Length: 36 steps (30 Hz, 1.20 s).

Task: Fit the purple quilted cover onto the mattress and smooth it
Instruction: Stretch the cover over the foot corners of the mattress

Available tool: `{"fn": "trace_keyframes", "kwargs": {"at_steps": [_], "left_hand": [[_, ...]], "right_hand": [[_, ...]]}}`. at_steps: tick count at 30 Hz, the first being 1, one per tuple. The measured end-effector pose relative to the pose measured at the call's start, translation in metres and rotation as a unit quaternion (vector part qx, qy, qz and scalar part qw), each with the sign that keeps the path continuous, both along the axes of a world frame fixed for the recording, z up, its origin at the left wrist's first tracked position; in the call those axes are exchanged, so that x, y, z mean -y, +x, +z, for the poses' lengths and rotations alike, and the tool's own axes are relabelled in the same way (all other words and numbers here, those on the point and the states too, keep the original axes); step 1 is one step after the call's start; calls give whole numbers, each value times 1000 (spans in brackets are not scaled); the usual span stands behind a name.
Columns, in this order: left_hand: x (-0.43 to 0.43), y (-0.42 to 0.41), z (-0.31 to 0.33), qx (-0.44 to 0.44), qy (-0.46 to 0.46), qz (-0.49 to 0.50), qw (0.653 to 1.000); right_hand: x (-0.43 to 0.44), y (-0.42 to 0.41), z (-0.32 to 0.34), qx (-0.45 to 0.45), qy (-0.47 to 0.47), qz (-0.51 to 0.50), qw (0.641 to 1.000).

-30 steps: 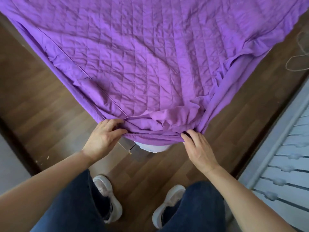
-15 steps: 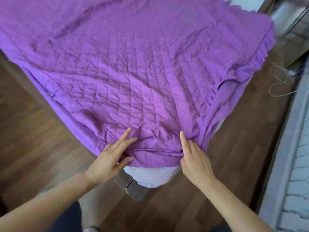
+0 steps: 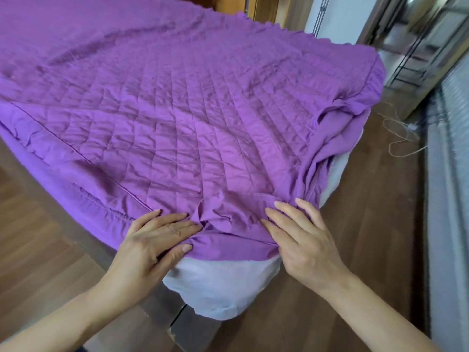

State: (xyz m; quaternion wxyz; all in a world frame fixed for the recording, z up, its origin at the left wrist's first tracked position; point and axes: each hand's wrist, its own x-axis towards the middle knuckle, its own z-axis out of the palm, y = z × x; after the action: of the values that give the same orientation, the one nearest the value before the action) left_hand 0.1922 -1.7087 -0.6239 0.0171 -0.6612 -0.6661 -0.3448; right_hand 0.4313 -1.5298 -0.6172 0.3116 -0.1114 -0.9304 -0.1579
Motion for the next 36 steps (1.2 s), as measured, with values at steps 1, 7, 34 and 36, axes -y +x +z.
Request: {"fn": "trace_keyframes", "kwargs": {"at_steps": [1, 7, 34, 36], "left_hand": [[0, 0, 0, -7, 6, 2, 1000], [7, 3, 4, -24, 43, 2, 999], [54, 44, -56, -213, 183, 24, 959], [59, 46, -63, -229, 189, -10, 955]], "right_hand": [[-1, 1, 0, -4, -3, 5, 1000], [-2, 9, 2, -11, 6, 41, 999], [53, 37, -48, -123, 131, -1, 984], [54, 43, -64, -141, 123, -9, 982]]}}
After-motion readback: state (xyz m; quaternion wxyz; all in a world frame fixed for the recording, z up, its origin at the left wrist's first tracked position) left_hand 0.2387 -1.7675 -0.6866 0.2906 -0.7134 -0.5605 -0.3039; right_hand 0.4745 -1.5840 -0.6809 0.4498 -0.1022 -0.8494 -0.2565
